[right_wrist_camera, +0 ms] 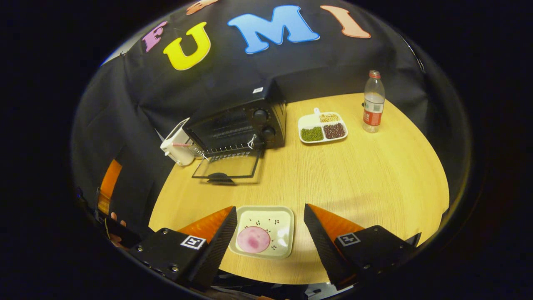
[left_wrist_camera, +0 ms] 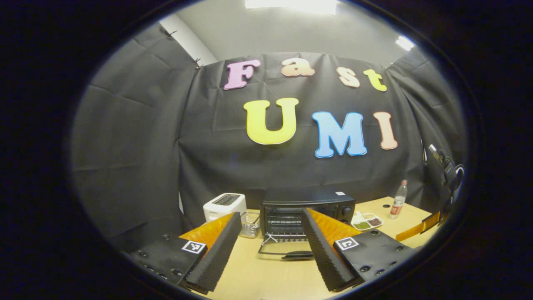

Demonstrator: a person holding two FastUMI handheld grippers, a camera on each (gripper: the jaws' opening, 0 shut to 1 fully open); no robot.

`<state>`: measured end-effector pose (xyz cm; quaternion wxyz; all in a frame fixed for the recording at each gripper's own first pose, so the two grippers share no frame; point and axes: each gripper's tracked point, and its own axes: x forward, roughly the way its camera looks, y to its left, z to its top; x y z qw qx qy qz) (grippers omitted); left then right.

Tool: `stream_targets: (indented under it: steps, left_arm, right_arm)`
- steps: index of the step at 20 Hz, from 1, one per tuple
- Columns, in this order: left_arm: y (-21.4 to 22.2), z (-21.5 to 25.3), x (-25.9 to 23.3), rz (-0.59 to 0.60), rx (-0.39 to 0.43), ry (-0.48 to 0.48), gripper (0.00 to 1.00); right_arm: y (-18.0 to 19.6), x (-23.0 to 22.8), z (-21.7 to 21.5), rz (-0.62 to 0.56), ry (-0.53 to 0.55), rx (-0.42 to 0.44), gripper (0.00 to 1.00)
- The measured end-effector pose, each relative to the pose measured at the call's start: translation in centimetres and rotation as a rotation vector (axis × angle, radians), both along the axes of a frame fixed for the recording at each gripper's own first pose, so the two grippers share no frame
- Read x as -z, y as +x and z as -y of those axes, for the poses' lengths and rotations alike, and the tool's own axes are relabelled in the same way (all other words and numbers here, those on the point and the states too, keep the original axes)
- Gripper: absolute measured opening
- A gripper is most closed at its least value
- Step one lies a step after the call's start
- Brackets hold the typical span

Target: Open the electric oven with the left hand, put the food in, and close the electric oven.

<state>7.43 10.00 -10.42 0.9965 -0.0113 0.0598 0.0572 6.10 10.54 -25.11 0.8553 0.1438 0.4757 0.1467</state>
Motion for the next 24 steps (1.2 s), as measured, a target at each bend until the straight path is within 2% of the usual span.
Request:
stream_targets:
  steps: [8, 14, 18, 19, 21, 24]
  left_arm:
    - [-1.8, -2.5, 0.7, -0.008, -0.07, -0.026, 1.0]
    - [-2.3, -4.3, 1.9, -0.036, -0.117, -0.048, 1.0]
    - [-2.6, -5.5, 2.5, -0.045, -0.147, -0.056, 1.0]
    - [-2.6, -5.6, 2.7, -0.05, -0.151, -0.061, 1.0]
    - [-2.6, -5.7, 3.0, -0.056, -0.158, -0.069, 0.91]
    - [-2.5, -5.8, 3.1, -0.063, -0.161, -0.072, 0.91]
  right_arm:
    - [-2.3, 5.4, -1.1, -0.281, -0.002, -0.104, 0.98]
    - [-4.4, 8.5, -2.0, -0.487, 0.02, -0.146, 0.97]
    - [-4.5, 9.7, -2.5, -0.527, 0.02, -0.17, 0.96]
    - [-4.4, 9.9, -2.7, -0.537, 0.023, -0.167, 0.87]
    - [-4.2, 10.5, -2.7, -0.55, 0.018, -0.166, 0.87]
    - [-4.3, 11.4, -2.5, -0.581, 0.005, -0.168, 0.87]
